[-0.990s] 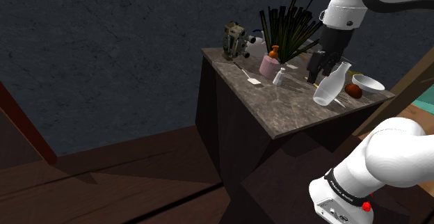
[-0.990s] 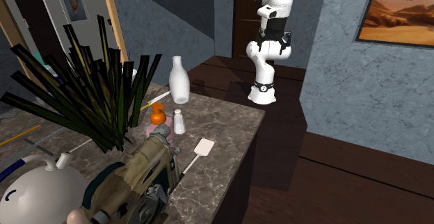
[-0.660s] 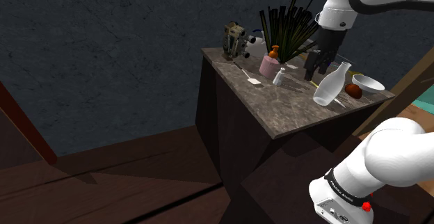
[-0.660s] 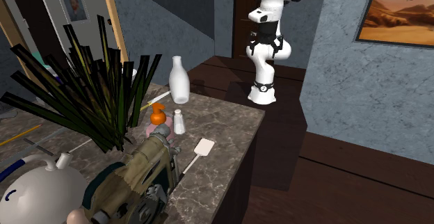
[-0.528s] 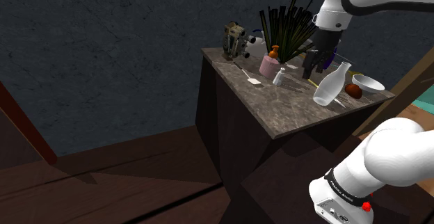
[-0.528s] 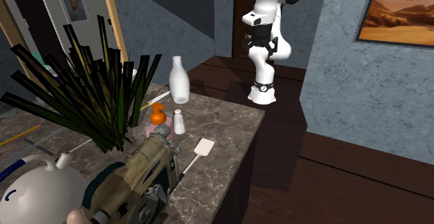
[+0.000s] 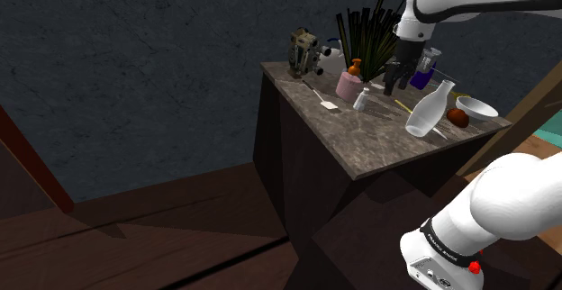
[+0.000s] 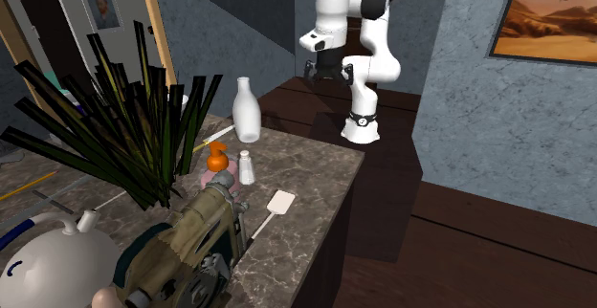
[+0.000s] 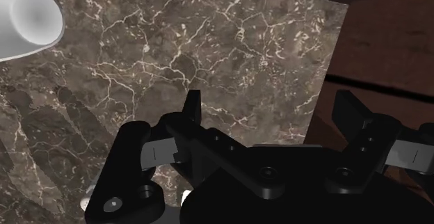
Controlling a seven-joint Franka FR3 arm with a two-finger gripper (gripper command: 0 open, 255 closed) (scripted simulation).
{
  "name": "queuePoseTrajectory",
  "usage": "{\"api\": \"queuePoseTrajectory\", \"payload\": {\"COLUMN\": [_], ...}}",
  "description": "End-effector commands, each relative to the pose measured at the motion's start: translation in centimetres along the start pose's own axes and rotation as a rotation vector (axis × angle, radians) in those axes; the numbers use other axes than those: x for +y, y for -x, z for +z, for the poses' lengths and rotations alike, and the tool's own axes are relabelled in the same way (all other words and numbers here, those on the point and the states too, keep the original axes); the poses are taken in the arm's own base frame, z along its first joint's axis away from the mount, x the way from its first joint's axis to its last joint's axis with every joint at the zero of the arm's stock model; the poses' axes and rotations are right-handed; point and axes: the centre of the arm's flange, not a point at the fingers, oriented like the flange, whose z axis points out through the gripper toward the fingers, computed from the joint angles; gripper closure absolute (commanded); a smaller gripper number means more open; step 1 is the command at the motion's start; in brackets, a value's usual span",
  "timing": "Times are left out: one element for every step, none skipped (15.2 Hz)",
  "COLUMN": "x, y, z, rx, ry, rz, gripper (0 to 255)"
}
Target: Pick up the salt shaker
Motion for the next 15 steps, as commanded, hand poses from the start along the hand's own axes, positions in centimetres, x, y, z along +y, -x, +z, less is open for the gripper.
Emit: {"api": "queuePoseTrajectory", "payload": {"x": [2.2,3.2,4.2,5.2,6.2,7.2,8.2,9.2,10.2,11.2,12.2,13.1,14.1,15.1,16.0], "y": [-1.7,-2.6,-3.5,-4.3,-5.2,-6.1,-7.0,-7.9,-8.8,-9.7,-10.5,-11.4,-12.3,-13.2,-14.2], "z": [0.7,1.1,1.4,1.8,2.1,2.5,2.8,3.2,3.6,4.0,4.4,4.7,5.1,5.5,6.0], "rx": [-0.004,-0.007,-0.009,-0.011,-0.013,-0.015,-0.017,-0.019,-0.022,-0.024,-0.026,-0.028,-0.030,-0.032,-0.034], "ry": [-0.006,-0.009,-0.013,-0.016,-0.020,-0.023,-0.027,-0.030,-0.034,-0.037,-0.041,-0.044,-0.048,-0.052,-0.055], "rz": [-0.008,-0.012,-0.016,-0.019,-0.023,-0.027,-0.031,-0.034,-0.038,-0.042,-0.046,-0.049,-0.053,-0.057,-0.061], "gripper": [0,0,0,0,0,0,0,0,0,0,0,0,0,0,0]}}
